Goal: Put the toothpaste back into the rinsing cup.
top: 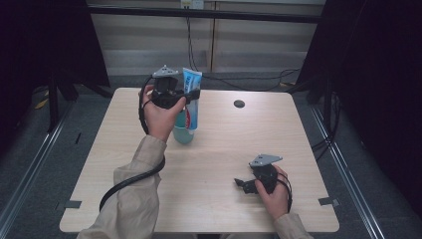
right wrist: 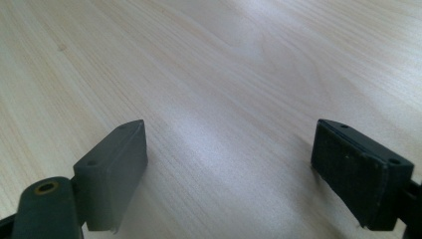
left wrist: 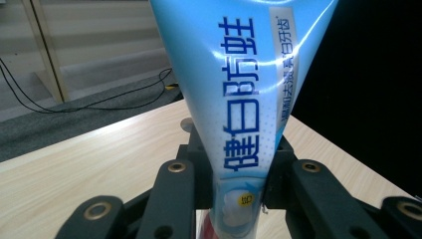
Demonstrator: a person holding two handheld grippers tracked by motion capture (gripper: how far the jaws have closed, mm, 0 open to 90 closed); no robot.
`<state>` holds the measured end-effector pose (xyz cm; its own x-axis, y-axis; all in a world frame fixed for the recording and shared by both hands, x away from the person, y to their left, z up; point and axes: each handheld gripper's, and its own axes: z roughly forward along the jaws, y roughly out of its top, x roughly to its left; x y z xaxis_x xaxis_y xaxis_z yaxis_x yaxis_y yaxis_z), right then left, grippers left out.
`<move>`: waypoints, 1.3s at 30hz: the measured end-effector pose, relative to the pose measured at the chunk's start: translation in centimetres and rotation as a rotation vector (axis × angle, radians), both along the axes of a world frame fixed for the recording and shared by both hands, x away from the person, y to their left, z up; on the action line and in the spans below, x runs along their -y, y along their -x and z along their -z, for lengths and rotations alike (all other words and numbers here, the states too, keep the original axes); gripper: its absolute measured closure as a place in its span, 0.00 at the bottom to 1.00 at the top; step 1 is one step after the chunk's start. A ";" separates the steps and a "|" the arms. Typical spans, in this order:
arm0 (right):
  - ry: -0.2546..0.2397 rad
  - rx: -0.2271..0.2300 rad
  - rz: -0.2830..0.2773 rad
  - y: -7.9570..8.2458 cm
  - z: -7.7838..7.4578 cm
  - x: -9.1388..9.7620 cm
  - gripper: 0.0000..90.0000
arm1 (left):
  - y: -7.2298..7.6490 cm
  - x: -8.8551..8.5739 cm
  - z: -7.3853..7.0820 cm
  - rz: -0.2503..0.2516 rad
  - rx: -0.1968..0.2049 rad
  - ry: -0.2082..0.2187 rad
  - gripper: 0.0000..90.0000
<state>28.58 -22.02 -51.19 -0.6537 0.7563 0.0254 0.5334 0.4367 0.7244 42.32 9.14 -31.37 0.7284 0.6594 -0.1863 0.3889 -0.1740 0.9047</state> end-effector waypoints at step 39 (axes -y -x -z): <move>0.000 0.001 0.000 0.0 0.0 0.0 0.16 | -2.9 -1.4 0.6 -0.074 0.028 0.010 0.81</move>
<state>28.59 -22.02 -51.19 -0.6541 0.7560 0.0254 0.5328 0.4367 0.7249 45.25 10.50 -32.00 0.6827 0.7097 -0.1739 0.3751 -0.1362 0.9169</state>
